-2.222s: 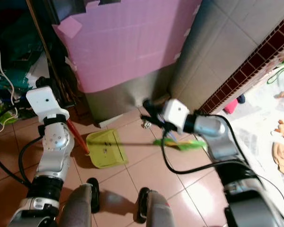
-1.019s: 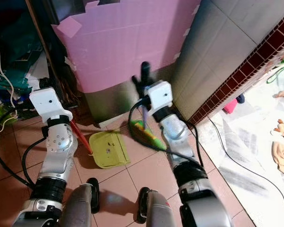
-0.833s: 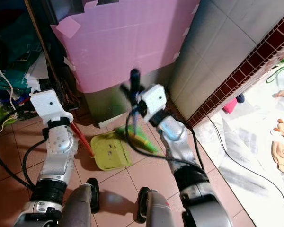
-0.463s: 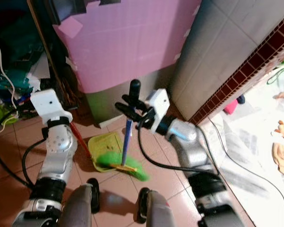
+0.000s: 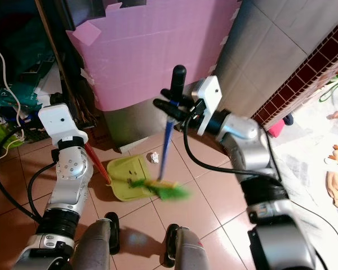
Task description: Sweep floor
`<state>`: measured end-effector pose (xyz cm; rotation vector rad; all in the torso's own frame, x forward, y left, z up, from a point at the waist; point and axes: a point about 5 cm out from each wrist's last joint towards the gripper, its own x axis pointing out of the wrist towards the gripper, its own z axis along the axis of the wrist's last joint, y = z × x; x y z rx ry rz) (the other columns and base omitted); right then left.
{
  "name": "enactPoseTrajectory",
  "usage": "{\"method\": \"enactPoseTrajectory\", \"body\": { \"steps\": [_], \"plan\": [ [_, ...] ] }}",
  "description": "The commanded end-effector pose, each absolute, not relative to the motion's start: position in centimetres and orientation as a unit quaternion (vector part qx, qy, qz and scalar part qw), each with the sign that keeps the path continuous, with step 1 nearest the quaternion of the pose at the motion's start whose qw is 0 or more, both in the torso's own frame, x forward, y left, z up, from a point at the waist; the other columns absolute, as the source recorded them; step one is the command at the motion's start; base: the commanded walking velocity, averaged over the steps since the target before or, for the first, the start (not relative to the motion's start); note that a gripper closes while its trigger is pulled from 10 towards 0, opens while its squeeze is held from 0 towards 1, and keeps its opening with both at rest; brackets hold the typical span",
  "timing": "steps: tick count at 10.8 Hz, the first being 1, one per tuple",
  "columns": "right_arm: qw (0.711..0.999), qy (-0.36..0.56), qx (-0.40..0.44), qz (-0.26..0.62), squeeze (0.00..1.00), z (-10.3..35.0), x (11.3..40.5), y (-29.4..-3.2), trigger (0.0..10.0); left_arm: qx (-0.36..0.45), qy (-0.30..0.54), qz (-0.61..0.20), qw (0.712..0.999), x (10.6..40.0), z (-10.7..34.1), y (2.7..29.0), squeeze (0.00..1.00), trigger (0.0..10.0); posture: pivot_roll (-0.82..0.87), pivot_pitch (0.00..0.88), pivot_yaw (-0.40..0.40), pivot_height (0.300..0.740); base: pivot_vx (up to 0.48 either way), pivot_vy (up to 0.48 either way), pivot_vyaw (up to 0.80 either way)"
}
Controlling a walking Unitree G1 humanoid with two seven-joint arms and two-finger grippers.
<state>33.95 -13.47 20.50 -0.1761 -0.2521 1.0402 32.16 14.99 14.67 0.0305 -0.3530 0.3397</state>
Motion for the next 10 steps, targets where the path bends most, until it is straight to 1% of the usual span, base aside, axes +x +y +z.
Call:
{"method": "enactPoseTrajectory", "body": {
  "steps": [1,3,5,6,7,8,9,10],
  "plan": [
    [0.852,-0.129,-0.135,0.488,0.0,21.2,34.1,-14.1,10.0,0.024,-0.204,0.174,0.963,32.2,15.9,15.0,0.0,10.0,-0.02,0.136,-0.057,0.74,0.0,0.0,0.0],
    [0.838,-0.105,-0.204,0.495,0.0,20.0,34.2,-13.9,10.0,0.044,-0.2,0.2,0.958,31.9,15.7,16.1,0.0,10.0,-0.02,0.134,-0.055,0.74,0.0,0.0,0.0],
    [0.826,-0.079,-0.254,0.497,0.0,19.0,34.8,-14.4,10.0,0.044,-0.197,0.2,0.959,31.8,15.6,16.2,0.0,10.0,0.0,0.141,-0.059,0.74,0.0,0.0,0.0],
    [0.825,-0.062,-0.292,0.48,0.0,18.5,35.3,-14.9,10.0,0.044,-0.196,0.201,0.959,31.8,15.6,16.2,0.0,10.0,-0.01,0.146,-0.06,0.74,0.0,0.0,0.0],
    [0.833,-0.062,-0.316,0.449,0.0,18.3,35.7,-15.0,10.0,0.045,-0.196,0.203,0.958,31.7,15.5,16.2,0.0,10.0,-0.01,0.152,-0.06,0.74,0.0,0.0,0.0],
    [0.866,-0.092,-0.321,0.372,0.0,18.6,36.7,-14.8,10.0,0.045,-0.195,0.205,0.958,31.7,15.4,16.2,0.0,10.0,-0.01,0.154,-0.06,0.74,0.0,0.0,0.0],
    [0.91,-0.144,-0.262,0.288,0.0,19.3,37.1,-14.2,10.0,0.04,-0.197,0.209,0.957,31.7,15.4,16.1,0.0,10.0,-0.02,0.161,-0.059,0.74,0.0,0.0,0.0],
    [0.936,-0.176,-0.188,0.239,0.0,19.2,37.0,-13.7,10.0,0.036,-0.199,0.21,0.957,31.7,15.4,16.0,0.0,10.0,-0.02,0.169,-0.058,0.74,0.0,0.0,0.0]
  ]
}}
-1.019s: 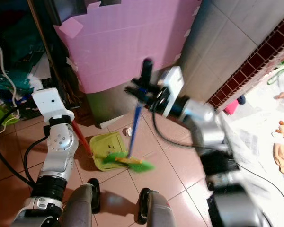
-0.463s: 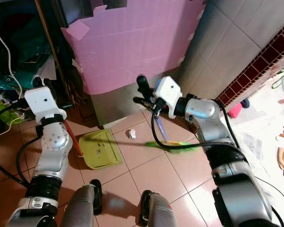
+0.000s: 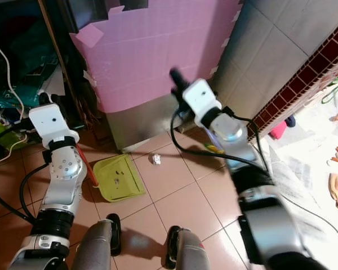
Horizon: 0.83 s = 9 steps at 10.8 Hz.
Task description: Sweep floor
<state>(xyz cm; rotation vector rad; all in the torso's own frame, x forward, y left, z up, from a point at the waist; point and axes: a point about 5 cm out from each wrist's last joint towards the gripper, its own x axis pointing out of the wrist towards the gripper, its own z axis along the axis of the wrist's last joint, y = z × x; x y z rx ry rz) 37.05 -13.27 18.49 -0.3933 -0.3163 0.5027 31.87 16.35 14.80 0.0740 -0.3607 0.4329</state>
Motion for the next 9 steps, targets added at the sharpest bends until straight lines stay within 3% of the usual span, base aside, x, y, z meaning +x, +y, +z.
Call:
{"method": "enactPoseTrajectory", "body": {
  "steps": [1,5,7,9],
  "plan": [
    [0.956,-0.178,-0.121,0.2,0.0,18.3,36.7,-13.4,10.0,0.035,-0.198,0.206,0.958,31.8,15.3,15.9,0.0,10.0,-0.02,0.172,-0.062,0.74,0.0,0.0,0.0],
    [0.979,-0.147,0.067,0.125,0.0,14.9,34.3,-11.9,10.0,0.028,-0.197,0.206,0.958,32.3,15.3,15.8,0.0,10.0,-0.05,0.164,-0.064,0.74,0.0,0.0,0.0],
    [0.959,-0.109,0.12,0.234,0.0,13.9,32.8,-9.9,10.0,0.025,-0.199,0.194,0.96,32.7,15.4,15.4,0.0,10.0,-0.05,0.141,-0.064,0.74,0.0,0.0,0.0],
    [0.955,-0.064,0.136,0.256,0.0,13.4,32.8,-9.8,10.0,0.02,-0.198,0.183,0.963,32.9,15.2,15.2,0.0,10.0,-0.05,0.117,-0.07,0.74,0.0,0.0,0.0]
  ]
}}
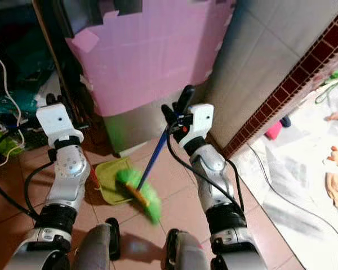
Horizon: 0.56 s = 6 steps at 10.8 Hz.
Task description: Sweep floor
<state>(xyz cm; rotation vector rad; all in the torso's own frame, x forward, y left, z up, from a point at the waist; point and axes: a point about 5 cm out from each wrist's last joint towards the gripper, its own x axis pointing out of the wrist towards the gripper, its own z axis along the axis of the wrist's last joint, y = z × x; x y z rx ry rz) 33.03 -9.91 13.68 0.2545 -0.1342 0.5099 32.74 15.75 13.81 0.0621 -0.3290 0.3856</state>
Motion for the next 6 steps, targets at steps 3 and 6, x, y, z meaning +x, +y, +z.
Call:
{"method": "enactPoseTrajectory", "body": {
  "steps": [3,6],
  "plan": [
    [0.952,-0.014,0.202,0.23,0.0,13.1,32.9,-10.3,10.0,0.001,-0.182,0.119,0.976,33.2,14.4,12.8,0.0,10.0,-0.06,0.089,-0.057,0.74,0.0,0.0,0.0],
    [0.949,0.004,0.254,0.187,0.0,13.1,33.1,-11.9,10.0,-0.047,-0.155,0.044,0.986,33.5,14.0,11.2,0.0,10.0,-0.05,0.064,-0.042,0.74,0.0,0.0,0.0]
  ]
}}
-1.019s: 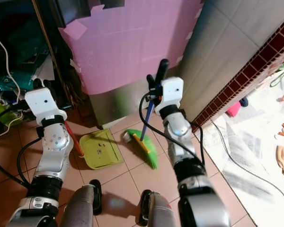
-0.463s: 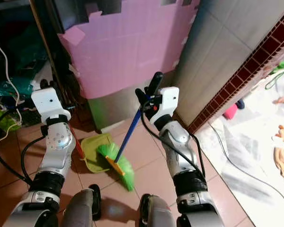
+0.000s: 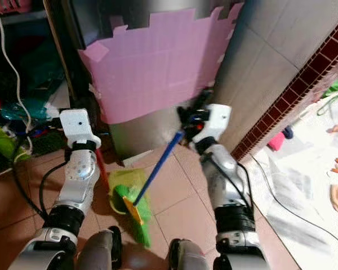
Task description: Sweep floor
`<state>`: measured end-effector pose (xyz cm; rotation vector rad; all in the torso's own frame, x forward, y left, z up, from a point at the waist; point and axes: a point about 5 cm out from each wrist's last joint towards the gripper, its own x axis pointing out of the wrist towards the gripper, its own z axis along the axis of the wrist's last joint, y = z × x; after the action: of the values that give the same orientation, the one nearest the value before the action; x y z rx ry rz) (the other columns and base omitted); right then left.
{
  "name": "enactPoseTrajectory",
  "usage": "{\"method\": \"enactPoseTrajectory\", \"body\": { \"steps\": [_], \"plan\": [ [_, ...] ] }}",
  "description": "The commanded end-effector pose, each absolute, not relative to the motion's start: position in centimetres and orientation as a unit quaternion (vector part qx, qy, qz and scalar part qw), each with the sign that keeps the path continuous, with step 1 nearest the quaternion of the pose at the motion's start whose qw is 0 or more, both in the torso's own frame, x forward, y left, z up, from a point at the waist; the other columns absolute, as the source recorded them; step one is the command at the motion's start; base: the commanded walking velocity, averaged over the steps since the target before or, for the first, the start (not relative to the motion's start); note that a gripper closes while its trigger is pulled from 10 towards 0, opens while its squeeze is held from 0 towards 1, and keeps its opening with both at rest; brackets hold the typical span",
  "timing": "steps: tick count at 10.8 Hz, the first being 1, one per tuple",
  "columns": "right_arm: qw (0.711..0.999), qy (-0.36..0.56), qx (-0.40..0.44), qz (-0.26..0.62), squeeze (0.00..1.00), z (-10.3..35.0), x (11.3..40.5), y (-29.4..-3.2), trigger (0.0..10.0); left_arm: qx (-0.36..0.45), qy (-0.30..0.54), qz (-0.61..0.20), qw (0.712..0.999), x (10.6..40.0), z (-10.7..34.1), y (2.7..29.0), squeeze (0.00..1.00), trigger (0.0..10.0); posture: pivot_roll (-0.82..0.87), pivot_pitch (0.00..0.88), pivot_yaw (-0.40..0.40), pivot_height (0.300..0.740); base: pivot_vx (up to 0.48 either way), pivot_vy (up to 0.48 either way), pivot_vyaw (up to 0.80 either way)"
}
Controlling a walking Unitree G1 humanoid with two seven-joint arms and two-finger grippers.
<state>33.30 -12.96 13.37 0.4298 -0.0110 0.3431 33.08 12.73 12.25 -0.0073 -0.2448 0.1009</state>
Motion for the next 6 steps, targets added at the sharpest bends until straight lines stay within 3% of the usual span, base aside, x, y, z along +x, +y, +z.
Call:
{"method": "enactPoseTrajectory", "body": {
  "steps": [1,4,6],
  "plan": [
    [0.945,0.007,0.28,0.166,0.0,13.2,33.5,-12.2,10.0,-0.08,-0.136,0.03,0.987,33.7,13.7,11.1,0.0,10.0,-0.05,0.051,-0.034,0.74,0.0,0.0,0.0],
    [0.947,0.003,0.302,0.112,0.0,13.6,34.6,-13.4,10.0,-0.085,-0.071,0.043,0.993,33.9,11.9,11.1,0.0,10.0,-0.04,0.03,-0.008,0.74,0.0,0.0,0.0],
    [0.956,0.0,0.28,0.091,0.0,13.5,34.7,-14.2,10.0,-0.093,-0.067,-0.02,0.993,33.7,11.4,11.1,0.0,10.0,-0.04,0.024,-0.001,0.74,0.0,0.0,0.0]
  ]
}}
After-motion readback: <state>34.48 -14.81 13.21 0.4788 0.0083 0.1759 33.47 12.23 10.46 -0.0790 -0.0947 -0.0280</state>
